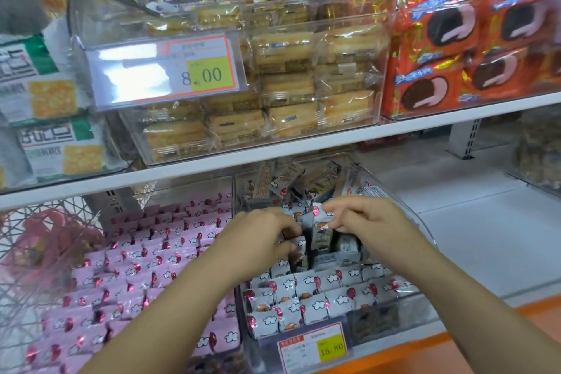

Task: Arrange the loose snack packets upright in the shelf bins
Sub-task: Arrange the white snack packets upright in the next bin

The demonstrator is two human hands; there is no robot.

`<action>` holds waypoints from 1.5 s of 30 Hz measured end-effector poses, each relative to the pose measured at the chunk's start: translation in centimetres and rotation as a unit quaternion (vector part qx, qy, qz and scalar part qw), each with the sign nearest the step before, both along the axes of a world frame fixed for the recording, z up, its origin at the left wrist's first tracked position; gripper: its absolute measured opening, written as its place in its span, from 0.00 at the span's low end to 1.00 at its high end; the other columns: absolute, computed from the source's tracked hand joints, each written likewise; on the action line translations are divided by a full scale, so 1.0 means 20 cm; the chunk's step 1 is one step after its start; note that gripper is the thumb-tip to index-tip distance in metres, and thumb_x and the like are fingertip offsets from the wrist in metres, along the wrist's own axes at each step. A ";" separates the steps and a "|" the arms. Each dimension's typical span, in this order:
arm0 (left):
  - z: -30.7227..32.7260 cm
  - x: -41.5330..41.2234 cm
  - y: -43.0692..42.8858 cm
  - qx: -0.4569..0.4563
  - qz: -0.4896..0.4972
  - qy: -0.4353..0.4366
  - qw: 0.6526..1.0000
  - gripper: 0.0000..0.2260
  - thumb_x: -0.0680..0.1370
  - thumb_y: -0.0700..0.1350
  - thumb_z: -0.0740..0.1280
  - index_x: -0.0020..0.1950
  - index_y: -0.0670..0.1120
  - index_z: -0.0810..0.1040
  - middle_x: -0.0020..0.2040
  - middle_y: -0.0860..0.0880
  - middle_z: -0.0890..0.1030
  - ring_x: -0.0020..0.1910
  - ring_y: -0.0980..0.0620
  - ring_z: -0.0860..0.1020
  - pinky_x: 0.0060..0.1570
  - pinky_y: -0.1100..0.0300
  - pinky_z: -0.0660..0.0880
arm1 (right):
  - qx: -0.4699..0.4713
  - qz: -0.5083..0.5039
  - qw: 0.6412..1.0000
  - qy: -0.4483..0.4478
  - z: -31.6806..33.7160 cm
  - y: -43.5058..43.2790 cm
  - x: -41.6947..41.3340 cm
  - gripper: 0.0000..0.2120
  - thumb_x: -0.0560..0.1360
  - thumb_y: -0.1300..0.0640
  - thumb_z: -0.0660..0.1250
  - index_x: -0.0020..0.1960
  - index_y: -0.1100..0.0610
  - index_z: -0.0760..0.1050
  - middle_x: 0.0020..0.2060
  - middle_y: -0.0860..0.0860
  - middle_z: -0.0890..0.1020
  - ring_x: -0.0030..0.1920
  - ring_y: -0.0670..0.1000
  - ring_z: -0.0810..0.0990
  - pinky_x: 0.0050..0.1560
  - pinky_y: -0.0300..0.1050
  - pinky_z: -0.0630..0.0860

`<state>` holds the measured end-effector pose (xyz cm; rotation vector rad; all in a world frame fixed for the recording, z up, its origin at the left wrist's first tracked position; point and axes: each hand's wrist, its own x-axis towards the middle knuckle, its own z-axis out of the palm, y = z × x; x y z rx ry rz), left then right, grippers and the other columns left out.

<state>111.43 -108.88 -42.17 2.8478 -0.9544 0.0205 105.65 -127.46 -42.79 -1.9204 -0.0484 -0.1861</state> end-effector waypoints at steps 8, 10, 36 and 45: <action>0.05 0.00 -0.01 -0.121 -0.009 0.212 0.970 0.09 0.78 0.52 0.66 0.58 0.58 0.79 0.45 0.62 0.81 0.44 0.68 0.78 0.52 0.66 0.75 | 0.030 -0.097 0.986 -0.132 0.03 -0.02 -0.08 0.09 0.71 0.61 0.72 0.38 0.47 0.82 0.33 0.51 0.83 0.34 0.47 0.80 0.38 0.38 0.77; 0.09 0.01 -0.02 -0.066 -0.029 0.269 0.960 0.16 0.78 0.56 0.65 0.65 0.58 0.74 0.53 0.60 0.82 0.53 0.63 0.79 0.61 0.58 0.73 | 0.043 -0.107 0.979 -0.171 0.06 -0.04 -0.12 0.11 0.71 0.62 0.71 0.37 0.47 0.81 0.31 0.53 0.81 0.30 0.48 0.76 0.33 0.39 0.74; 0.05 0.11 -0.34 0.320 -0.059 0.339 0.883 0.47 0.69 0.70 0.66 0.78 0.48 0.52 0.78 0.49 0.56 0.76 0.48 0.57 0.73 0.49 0.59 | 0.047 -0.076 0.984 -0.157 0.03 -0.15 -0.17 0.10 0.72 0.62 0.70 0.39 0.47 0.82 0.30 0.55 0.79 0.32 0.55 0.75 0.30 0.44 0.72; 0.07 0.08 -0.31 0.276 -0.059 0.338 0.898 0.43 0.71 0.66 0.68 0.78 0.52 0.52 0.77 0.50 0.57 0.75 0.48 0.59 0.72 0.51 0.60 | 0.039 -0.080 0.983 -0.163 0.04 -0.14 -0.16 0.10 0.72 0.63 0.70 0.39 0.48 0.81 0.32 0.55 0.80 0.34 0.55 0.76 0.32 0.44 0.73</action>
